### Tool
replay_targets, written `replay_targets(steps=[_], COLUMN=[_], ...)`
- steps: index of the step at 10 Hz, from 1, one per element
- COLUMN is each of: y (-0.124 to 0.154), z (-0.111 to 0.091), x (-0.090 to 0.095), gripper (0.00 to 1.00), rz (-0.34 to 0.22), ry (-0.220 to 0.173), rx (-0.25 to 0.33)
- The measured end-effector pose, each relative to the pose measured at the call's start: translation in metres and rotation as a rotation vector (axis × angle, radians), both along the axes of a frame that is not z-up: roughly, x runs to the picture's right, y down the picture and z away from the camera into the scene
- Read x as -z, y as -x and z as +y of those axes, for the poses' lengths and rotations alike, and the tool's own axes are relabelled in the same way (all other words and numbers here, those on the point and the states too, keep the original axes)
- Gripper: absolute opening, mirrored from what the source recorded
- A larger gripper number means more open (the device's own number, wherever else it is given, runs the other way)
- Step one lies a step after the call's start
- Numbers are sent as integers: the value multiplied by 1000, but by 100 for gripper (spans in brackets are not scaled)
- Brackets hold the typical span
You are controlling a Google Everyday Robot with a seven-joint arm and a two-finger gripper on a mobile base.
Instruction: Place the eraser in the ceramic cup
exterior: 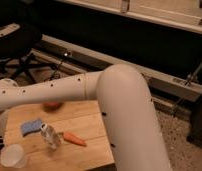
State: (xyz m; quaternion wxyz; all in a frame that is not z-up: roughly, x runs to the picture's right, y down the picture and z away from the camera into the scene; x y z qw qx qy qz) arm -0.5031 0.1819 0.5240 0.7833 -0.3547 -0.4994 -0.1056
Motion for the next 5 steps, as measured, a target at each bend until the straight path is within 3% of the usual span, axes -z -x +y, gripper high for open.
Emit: replay_targets(steps=[2,5], y=[2,-6], z=[-4,-4], x=[2,-14], gripper=[0,0], rz=[-4,48], ry=[63,86], rx=[-1,15])
